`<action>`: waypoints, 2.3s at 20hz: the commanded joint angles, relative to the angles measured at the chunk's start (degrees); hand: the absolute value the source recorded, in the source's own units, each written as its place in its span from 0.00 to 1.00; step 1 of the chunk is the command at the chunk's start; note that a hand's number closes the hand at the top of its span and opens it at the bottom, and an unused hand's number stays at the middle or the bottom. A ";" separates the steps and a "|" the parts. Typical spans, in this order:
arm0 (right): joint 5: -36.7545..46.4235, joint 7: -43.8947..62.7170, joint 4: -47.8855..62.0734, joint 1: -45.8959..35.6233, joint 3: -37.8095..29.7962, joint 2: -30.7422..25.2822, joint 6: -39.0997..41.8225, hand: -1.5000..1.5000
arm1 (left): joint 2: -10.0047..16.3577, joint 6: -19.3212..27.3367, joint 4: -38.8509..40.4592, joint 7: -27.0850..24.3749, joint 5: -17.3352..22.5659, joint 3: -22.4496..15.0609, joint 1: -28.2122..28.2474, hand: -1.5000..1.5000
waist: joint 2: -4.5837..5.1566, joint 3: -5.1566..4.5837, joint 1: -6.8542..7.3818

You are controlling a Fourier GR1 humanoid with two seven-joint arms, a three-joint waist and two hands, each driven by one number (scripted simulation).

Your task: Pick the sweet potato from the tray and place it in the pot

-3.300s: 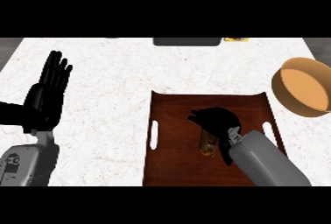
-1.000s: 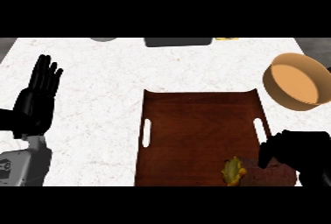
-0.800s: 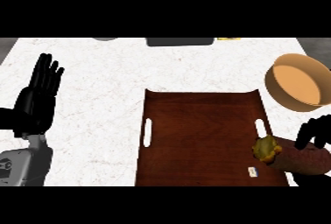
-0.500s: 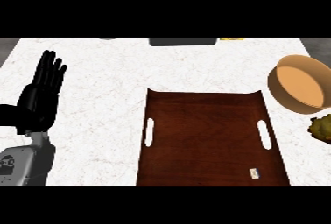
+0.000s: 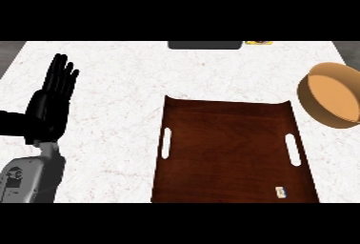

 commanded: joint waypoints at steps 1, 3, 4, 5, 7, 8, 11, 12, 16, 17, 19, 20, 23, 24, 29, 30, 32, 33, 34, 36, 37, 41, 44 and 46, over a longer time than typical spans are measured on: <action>1.29 -11.14 17.05 -3.34 0.25 -4.64 -4.22 1.00 | 0.83 -1.12 1.06 0.42 0.33 0.48 -1.11 0.50 | 0.14 0.01 0.42; 3.33 -11.55 23.83 -8.88 3.12 -6.13 -6.75 1.00 | -0.45 0.56 3.51 -0.86 -1.03 0.17 -3.50 0.50 | 0.18 -0.01 0.51; 4.61 -14.79 24.64 -6.32 3.95 -3.68 -10.31 1.00 | -0.51 0.53 0.14 0.97 -0.76 -0.33 -1.74 0.50 | 0.02 -0.01 0.38; 5.79 -15.67 30.88 -10.72 4.32 -6.93 -10.82 1.00 | -0.10 0.45 1.97 1.43 -0.34 0.34 -3.96 0.50 | 0.24 0.01 0.86; 7.59 -17.85 36.17 -13.12 6.30 -6.39 -14.27 1.00 | -0.48 0.69 2.40 1.47 -1.15 -0.27 -3.32 0.50 | 0.21 0.01 0.84; 7.74 -19.66 40.46 -16.00 6.26 -8.76 -14.14 1.00 | -1.43 0.63 2.25 -0.99 -1.63 -0.92 -2.35 0.50 | 0.28 0.01 1.10; 10.65 -22.04 47.28 -16.78 7.88 -6.01 -21.08 1.00 | -1.69 1.35 1.02 0.04 -2.19 -1.26 -2.38 0.50 | 0.24 0.03 1.04; 12.21 -22.62 50.12 -19.26 9.53 -7.22 -20.42 1.00 | -0.66 0.81 6.58 -1.66 -1.85 0.60 -5.68 0.50 | 0.58 0.03 1.24; 13.89 -17.59 55.93 -21.57 11.88 -8.22 -13.50 1.00 | 0.26 -1.49 1.83 0.42 0.36 0.64 -3.42 0.50 | 0.31 0.01 1.59; 14.03 -17.18 58.03 -20.72 11.95 -5.01 -15.49 1.00 | -1.38 -0.13 1.31 0.88 -1.06 -1.29 -4.01 0.50 | 0.46 0.06 1.83; 13.23 -19.23 62.19 -23.00 11.82 -7.75 -10.14 0.00 | -1.51 -0.55 1.36 -0.40 -0.80 -0.94 -2.00 0.50 | 0.45 0.06 1.77; 13.87 -22.64 63.82 -22.43 12.56 -9.27 -8.81 0.00 | -2.38 1.40 0.29 1.07 -1.35 -1.09 -2.17 0.50 | 0.49 0.10 1.85; 15.02 -26.15 66.99 -26.32 14.32 -8.94 -7.56 0.00 | 0.36 -1.84 -0.97 2.49 0.47 -0.04 -2.27 0.50 | 0.52 0.09 2.07; 14.82 -29.06 67.32 -25.06 14.30 -8.67 -8.33 0.00 | -0.58 -1.62 -4.29 2.58 0.68 -0.70 1.28 0.50 | 0.30 0.08 1.85; 8.93 -32.55 70.74 -28.42 9.04 -8.74 -5.04 0.00 | -2.35 1.58 -3.83 1.98 -2.27 -1.84 0.72 0.50 | 0.27 0.10 1.38; 7.24 -31.70 71.25 -29.95 7.79 -8.13 -3.44 0.00 | -1.87 1.06 -0.67 2.05 -1.87 -1.17 -1.64 0.50 | 0.39 0.09 1.04; 4.50 -28.02 73.01 -31.85 5.61 -8.09 -0.49 0.00 | 0.44 -1.55 1.57 1.03 0.18 1.20 -3.06 0.50 | 0.42 0.04 0.81; 3.90 -25.19 73.66 -32.65 4.98 -8.47 -0.90 0.00 | -0.16 -1.35 1.13 0.67 -0.09 0.81 -1.31 0.50 | 0.30 0.02 0.89; 2.75 -26.73 73.97 -30.86 4.32 -8.83 0.64 0.00 | -1.50 0.84 1.65 0.38 -2.54 -0.76 -2.39 0.50 | 0.19 0.02 0.20; -0.26 -21.79 76.56 -33.70 1.19 -11.60 3.98 0.00 | -1.59 0.84 0.38 1.97 -1.47 -0.41 -2.72 0.50 | 0.24 0.04 0.62; -1.70 -19.86 77.35 -35.44 -0.24 -10.93 3.09 0.00 | -2.00 0.48 2.96 -0.33 -1.83 -0.51 -3.35 0.50 | 0.52 0.04 0.72; -5.25 -20.10 80.01 -33.04 -3.54 -16.34 7.95 0.00 | -1.22 0.30 1.11 0.54 -1.52 0.03 -2.97 0.50 | 0.63 0.14 0.93; -6.91 -21.35 80.60 -30.97 -5.08 -16.55 6.78 0.00 | -1.80 -0.41 -0.10 0.86 -0.92 -0.71 -2.33 0.50 | 0.92 0.25 1.83; -8.43 -18.23 81.25 -32.53 -6.40 -19.67 9.83 0.00 | -0.19 -0.20 0.58 3.00 -0.61 0.71 -4.70 0.50 | 0.98 0.28 1.82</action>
